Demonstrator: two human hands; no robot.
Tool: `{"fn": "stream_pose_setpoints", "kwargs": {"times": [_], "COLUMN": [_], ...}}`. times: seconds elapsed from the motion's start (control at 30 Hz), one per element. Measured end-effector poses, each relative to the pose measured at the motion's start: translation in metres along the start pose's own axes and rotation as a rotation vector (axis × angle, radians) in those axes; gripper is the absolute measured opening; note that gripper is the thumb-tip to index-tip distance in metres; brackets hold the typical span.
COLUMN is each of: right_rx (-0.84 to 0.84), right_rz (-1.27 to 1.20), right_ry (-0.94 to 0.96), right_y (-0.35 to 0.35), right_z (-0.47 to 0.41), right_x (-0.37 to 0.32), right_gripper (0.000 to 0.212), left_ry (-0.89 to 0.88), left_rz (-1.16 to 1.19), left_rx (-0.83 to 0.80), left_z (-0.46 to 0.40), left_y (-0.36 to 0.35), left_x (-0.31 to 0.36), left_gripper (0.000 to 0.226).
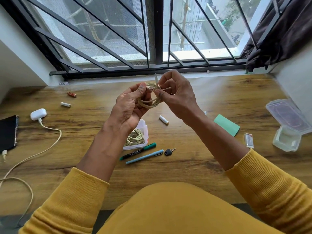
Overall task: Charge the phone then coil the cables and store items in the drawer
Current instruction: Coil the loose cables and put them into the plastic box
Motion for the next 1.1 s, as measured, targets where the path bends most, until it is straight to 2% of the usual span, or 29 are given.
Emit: {"fn": "stream_pose_setpoints", "kwargs": {"times": [0.27,0.4,0.57,0.67,0.83,0.97,1.1], "right_rx": [0.089,0.115,0.121,0.066,-0.064,-0.035,-0.087], "right_rz": [-0.028,0.022,0.108,0.133,0.134,0.097,0.033], "right_ry": [0.095,0.060,0.077,0.093,0.050,0.009,-0.046], "right_y": [0.000,0.000,-0.001,-0.002,-0.011,-0.020,-0.030], "right_z": [0.001,-0.001,0.001,0.002,0.006,0.013,0.018], "right_x": [0.000,0.003,0.010,0.010,0.009,0.012,0.014], "right_gripper": [0.009,0.012,0.010,0.009,0.018,0.018,0.023], "left_ry": [0.023,0.030,0.027,-0.028,-0.159,-0.283,-0.366], "left_rz": [0.054,0.063,0.041,0.010,-0.095,-0.267,-0.396], "left_rx": [0.003,-0.042,-0.071,-0.052,0.089,0.164,0.152], "left_z": [0.000,0.003,0.004,0.002,0.000,0.000,0.001], "left_y": [-0.002,-0.003,0.001,0.006,0.021,0.037,0.053], "left_x": [0.000,-0.002,-0.005,-0.010,-0.017,-0.025,-0.023], "left_gripper": [0.008,0.010,0.025,0.028,0.018,0.018,0.021]}}
Point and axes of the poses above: each hand's wrist, its own z-axis away from the middle knuckle, its own y-axis out of the back of the hand, x = y × z, the point moved 2 cm from there along -z, towards the middle knuckle, and after that the axes turned 4 degrees about x, right-handed, at the moved point
